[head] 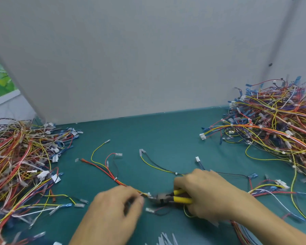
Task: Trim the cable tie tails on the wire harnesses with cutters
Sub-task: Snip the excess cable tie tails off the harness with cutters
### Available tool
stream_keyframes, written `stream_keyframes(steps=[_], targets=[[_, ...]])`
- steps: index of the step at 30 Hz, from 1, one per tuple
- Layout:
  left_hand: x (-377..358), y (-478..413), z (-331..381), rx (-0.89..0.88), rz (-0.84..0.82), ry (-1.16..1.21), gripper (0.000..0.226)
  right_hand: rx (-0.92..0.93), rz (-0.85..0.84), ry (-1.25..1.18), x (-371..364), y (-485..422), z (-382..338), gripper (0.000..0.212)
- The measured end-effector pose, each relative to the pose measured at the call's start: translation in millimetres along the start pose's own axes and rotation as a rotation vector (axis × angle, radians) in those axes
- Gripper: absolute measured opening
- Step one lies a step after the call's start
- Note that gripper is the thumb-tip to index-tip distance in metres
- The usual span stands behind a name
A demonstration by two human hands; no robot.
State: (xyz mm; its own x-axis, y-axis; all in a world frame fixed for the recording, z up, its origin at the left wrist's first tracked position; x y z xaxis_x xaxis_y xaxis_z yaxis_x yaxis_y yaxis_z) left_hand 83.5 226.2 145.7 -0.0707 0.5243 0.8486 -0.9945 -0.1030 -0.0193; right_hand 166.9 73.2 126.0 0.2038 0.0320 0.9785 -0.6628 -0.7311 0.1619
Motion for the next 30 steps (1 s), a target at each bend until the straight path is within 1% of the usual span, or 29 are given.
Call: stream_keyframes(steps=[2, 3, 5, 7, 8, 10, 12, 13, 14, 16, 17, 18, 20, 22, 24, 26, 27, 29, 30], targets=[[4, -15, -29, 0.196, 0.040, 0.228, 0.028, -0.042, 0.097, -0.033, 8, -3, 9, 0.018], [2, -22, -43, 0.303, 0.045, 0.390, 0.031, -0.057, 0.147, -0.056, 13, -4, 14, 0.020], [-13, -38, -57, 0.458, 0.009, 0.784, 0.028, -0.057, 0.248, -0.104, 26, -7, 21, 0.023], [-25, -55, -59, 0.555, -0.029, 1.075, 0.029, -0.012, 0.340, -0.152, 39, -12, 20, 0.023], [-28, -65, -59, 0.576, -0.028, 1.169, 0.029, 0.022, 0.369, -0.179, 45, -15, 18, 0.023], [-27, -84, -56, 0.568, 0.025, 1.312, 0.021, 0.092, 0.372, -0.227, 51, -23, 10, 0.021], [-24, -99, -56, 0.538, 0.120, 1.359, 0.010, 0.146, 0.358, -0.235, 55, -29, 3, 0.017], [-22, -104, -56, 0.526, 0.153, 1.366, 0.007, 0.143, 0.374, -0.242, 60, -30, 5, 0.014], [-21, -108, -58, 0.510, 0.176, 1.376, 0.007, 0.105, 0.402, -0.255, 67, -28, 14, 0.012], [-19, -114, -64, 0.491, 0.216, 1.381, 0.008, -0.060, 0.449, -0.269, 82, -17, 47, 0.016], [-19, -116, -67, 0.490, 0.232, 1.382, 0.008, -0.151, 0.430, -0.242, 86, -9, 65, 0.018], [-19, -117, -72, 0.489, 0.249, 1.378, 0.008, -0.225, 0.365, -0.196, 85, -2, 82, 0.021], [-17, -118, -78, 0.487, 0.283, 1.357, 0.010, -0.322, 0.141, -0.087, 68, 9, 103, 0.028], [-14, -120, -81, 0.475, 0.314, 1.340, 0.020, -0.382, -0.066, 0.013, 40, 18, 112, 0.032], [-12, -122, -82, 0.467, 0.332, 1.331, 0.021, -0.413, -0.156, 0.038, 18, 24, 114, 0.033], [-9, -123, -83, 0.462, 0.342, 1.328, 0.008, -0.443, -0.112, 0.037, 11, 28, 115, 0.031], [-7, -122, -84, 0.462, 0.356, 1.331, 0.006, -0.466, -0.071, 0.050, 13, 29, 116, 0.028], [0, -122, -87, 0.450, 0.399, 1.333, 0.011, -0.489, -0.009, 0.060, 19, 29, 114, 0.025], [4, -121, -88, 0.433, 0.424, 1.338, 0.011, -0.471, 0.014, 0.036, 22, 27, 111, 0.024]])
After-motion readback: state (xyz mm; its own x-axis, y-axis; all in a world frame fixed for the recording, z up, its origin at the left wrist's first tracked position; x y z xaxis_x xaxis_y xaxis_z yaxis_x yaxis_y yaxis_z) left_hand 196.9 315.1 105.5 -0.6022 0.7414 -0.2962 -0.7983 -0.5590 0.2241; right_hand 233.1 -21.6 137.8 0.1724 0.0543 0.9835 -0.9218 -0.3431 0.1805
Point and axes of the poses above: each hand's wrist, its own y-axis away from the middle knuckle, its own x-axis out of the back of the hand, z = x × y, the point moved 8 cm from there along -y, towards the middle knuckle, and after that the axes turned 2 degrees about -z, right-handed, at the moved point
